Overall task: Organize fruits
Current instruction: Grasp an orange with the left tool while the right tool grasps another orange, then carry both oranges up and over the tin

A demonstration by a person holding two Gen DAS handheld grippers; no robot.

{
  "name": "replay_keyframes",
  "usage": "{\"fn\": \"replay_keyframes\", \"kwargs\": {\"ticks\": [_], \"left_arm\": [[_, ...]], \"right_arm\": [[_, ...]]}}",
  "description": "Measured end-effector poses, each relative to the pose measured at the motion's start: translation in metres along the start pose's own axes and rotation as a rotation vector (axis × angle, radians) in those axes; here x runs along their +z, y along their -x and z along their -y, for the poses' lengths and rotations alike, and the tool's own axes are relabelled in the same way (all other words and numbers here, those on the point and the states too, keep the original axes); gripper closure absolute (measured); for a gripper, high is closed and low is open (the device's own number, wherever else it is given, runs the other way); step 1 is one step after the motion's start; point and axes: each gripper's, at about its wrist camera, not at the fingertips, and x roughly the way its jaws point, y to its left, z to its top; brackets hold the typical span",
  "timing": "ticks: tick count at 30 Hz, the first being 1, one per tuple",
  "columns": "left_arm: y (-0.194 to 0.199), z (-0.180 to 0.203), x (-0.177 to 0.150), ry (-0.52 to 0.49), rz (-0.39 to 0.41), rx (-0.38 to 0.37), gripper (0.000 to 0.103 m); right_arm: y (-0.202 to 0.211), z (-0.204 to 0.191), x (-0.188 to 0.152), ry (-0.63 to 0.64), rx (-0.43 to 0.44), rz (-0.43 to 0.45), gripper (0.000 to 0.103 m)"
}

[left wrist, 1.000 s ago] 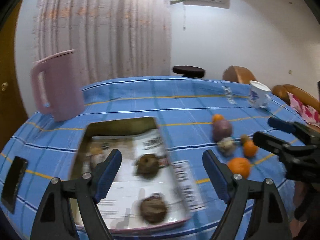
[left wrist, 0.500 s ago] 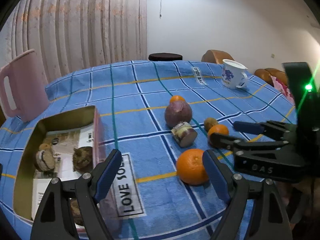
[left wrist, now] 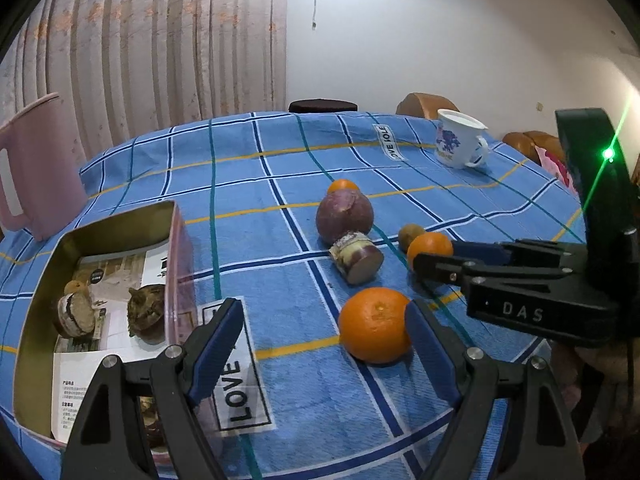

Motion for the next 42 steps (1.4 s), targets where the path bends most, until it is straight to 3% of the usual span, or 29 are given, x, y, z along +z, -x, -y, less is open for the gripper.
{"fn": "replay_keyframes", "kwargs": {"ticks": [8, 10, 11, 14, 17, 22, 42], "left_arm": [[-0.011, 0.011, 0.002, -0.027, -0.037, -0.036, 0.019], [-0.013, 0.012, 0.004, -0.034, -0.042, -0.043, 0.026], [-0.016, 0.012, 0.004, -0.031, -0.056, -0.059, 0.036], [-0.019, 0.017, 0.003, -0.039, -0.063, -0.077, 0.039], [-0.022, 0.024, 0.002, -0.071, -0.067, -0.094, 0.053], [-0.020, 0.020, 0.001, -0.055, -0.055, -0.098, 0.054], [0.008, 0.010, -0.001, 0.005, 0.122, -0.041, 0.054]], "right_arm": [[0.017, 0.007, -0.009, 0.001, -0.061, 0.068, 0.060], [0.018, 0.010, -0.009, -0.009, -0.051, 0.074, 0.061], [0.019, 0.012, -0.009, -0.015, -0.047, 0.080, 0.061], [0.023, 0.014, -0.010, -0.021, -0.020, 0.099, 0.061], [0.026, 0.017, -0.011, -0.037, 0.010, 0.116, 0.061], [0.032, 0.013, -0.013, -0.019, 0.041, 0.156, 0.061], [0.054, 0.006, -0.020, 0.025, 0.085, 0.288, 0.061]]}}
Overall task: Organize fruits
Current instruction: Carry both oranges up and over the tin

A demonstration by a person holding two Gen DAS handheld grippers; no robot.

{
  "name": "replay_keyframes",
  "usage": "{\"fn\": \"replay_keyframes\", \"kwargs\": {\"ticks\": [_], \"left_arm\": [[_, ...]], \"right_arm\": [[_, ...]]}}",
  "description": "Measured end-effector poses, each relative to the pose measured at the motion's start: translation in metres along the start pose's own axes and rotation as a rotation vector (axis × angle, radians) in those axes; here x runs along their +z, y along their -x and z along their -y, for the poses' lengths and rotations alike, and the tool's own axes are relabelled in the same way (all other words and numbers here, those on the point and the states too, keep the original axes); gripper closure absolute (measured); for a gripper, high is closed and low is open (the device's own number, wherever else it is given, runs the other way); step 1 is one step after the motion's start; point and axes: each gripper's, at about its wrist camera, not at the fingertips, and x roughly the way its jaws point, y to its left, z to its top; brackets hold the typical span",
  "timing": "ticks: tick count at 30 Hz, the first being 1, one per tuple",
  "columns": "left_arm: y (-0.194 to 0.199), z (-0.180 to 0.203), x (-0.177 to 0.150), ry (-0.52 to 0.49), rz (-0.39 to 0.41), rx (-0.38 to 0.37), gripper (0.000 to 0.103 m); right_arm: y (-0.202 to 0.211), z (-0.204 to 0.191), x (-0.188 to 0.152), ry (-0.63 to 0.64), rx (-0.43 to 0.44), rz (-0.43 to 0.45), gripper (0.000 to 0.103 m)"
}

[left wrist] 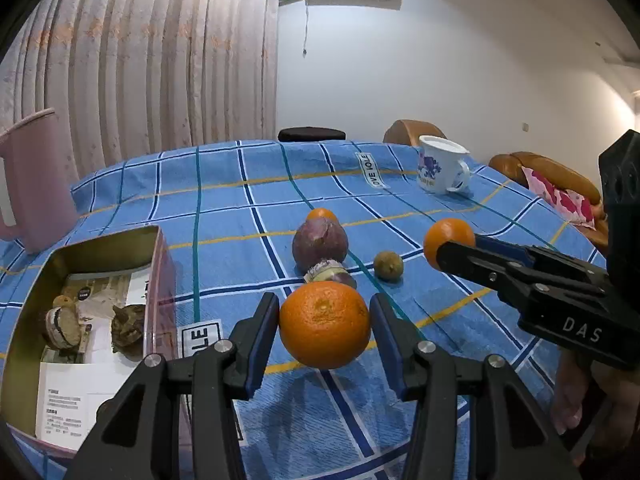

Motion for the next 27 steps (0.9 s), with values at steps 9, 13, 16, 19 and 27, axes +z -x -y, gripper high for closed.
{"fn": "replay_keyframes", "kwargs": {"ticks": [9, 13, 16, 19, 27], "left_arm": [[0.007, 0.000, -0.001, 0.002, 0.048, 0.017, 0.054], [0.012, 0.001, -0.002, -0.003, 0.077, 0.031, 0.054], [0.014, 0.003, -0.003, -0.014, 0.088, 0.038, 0.054], [0.017, 0.005, -0.004, -0.023, 0.101, 0.046, 0.054], [0.027, -0.001, 0.000, -0.005, 0.119, 0.055, 0.054]], "right_arm": [[0.007, -0.004, -0.001, 0.019, 0.004, 0.042, 0.061], [0.012, -0.006, -0.002, 0.034, 0.008, 0.068, 0.060], [0.014, -0.008, -0.002, 0.040, 0.006, 0.077, 0.060], [0.015, -0.009, -0.002, 0.042, 0.002, 0.086, 0.061], [0.017, -0.017, -0.002, 0.080, -0.025, 0.101, 0.061]]}}
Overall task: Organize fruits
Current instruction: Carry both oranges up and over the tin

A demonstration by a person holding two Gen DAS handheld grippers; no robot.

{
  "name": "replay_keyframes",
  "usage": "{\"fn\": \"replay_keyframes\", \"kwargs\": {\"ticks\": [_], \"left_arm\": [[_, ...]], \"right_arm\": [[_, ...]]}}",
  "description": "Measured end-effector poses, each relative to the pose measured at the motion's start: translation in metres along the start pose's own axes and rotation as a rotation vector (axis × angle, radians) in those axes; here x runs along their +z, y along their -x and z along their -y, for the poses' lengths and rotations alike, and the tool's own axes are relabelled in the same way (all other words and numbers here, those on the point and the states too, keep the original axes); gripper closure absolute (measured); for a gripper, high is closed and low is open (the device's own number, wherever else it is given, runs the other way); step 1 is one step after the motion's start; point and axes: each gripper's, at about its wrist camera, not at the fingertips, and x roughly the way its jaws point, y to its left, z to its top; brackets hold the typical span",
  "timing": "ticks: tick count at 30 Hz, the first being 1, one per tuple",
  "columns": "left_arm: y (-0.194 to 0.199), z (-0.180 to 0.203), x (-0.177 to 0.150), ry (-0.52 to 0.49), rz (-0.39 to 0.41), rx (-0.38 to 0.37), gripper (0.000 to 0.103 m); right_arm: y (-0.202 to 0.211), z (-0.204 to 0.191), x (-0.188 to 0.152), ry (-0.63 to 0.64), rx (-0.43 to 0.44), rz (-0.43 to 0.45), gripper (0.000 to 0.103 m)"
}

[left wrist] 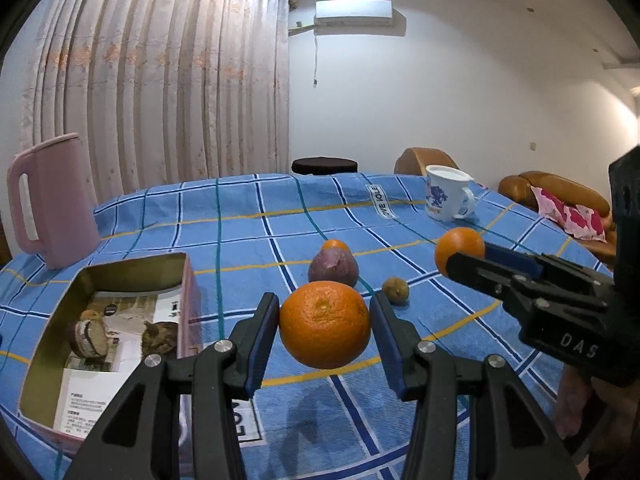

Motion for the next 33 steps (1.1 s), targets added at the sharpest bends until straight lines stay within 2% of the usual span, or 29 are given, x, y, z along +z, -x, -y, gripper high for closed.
{"fn": "replay_keyframes", "kwargs": {"ticks": [6, 13, 23, 33], "left_arm": [[0.021, -0.016, 0.015, 0.029, 0.020, 0.057, 0.054], [0.034, -0.041, 0.023, 0.068, 0.035, 0.094, 0.054], [0.031, -0.088, 0.018, 0.118, -0.020, 0.191, 0.054], [0.035, -0.129, 0.007, 0.150, -0.052, 0.266, 0.054]], "right_arm": [[-0.001, -0.009, 0.012, 0.009, 0.025, 0.016, 0.061], [-0.007, -0.033, 0.031, 0.036, 0.092, 0.036, 0.061], [-0.028, -0.078, 0.052, 0.093, 0.185, 0.035, 0.060], [-0.055, -0.127, 0.051, 0.168, 0.267, -0.009, 0.060]]}}
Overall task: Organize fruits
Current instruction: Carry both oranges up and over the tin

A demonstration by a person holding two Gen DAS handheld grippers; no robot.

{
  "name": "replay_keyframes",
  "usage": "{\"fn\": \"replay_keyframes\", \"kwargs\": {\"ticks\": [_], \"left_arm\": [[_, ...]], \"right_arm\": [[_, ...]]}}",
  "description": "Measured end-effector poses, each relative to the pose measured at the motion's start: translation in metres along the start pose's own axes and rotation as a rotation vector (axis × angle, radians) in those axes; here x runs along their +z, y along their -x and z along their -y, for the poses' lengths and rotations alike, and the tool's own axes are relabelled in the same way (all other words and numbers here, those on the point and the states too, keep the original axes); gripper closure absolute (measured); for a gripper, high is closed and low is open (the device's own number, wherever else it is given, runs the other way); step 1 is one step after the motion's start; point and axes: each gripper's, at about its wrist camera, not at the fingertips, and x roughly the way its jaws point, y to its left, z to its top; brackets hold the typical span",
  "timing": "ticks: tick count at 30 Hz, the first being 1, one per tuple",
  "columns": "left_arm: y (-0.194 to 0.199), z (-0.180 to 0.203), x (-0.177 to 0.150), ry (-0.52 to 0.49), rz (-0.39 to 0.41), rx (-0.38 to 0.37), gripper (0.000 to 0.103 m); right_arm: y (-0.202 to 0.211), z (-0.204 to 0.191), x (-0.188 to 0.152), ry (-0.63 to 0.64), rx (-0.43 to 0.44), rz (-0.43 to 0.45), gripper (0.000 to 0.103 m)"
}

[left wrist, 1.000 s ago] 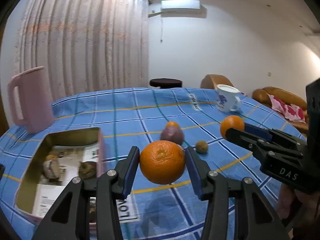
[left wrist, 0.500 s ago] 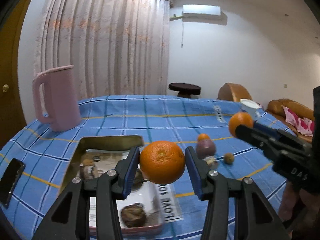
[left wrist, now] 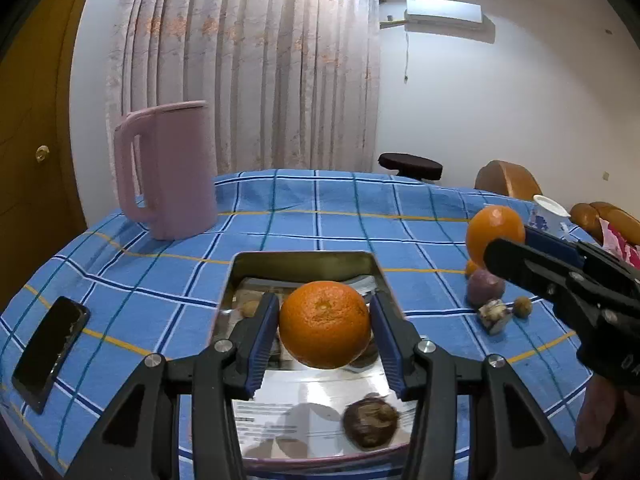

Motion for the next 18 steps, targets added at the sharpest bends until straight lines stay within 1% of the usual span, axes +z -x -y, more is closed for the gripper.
{"fn": "replay_keyframes", "kwargs": {"ticks": [7, 12, 18], "left_arm": [[-0.006, -0.016, -0.003, 0.009, -0.023, 0.024, 0.054], [-0.011, -0.027, -0.008, 0.013, -0.043, 0.034, 0.054], [-0.017, -0.034, -0.013, 0.005, -0.067, 0.042, 0.054]], "right_arm": [[-0.017, -0.016, -0.004, 0.019, 0.030, -0.032, 0.061], [-0.033, -0.027, -0.013, 0.039, 0.043, -0.084, 0.060], [-0.045, -0.033, -0.023, 0.046, 0.058, -0.125, 0.060]]}}
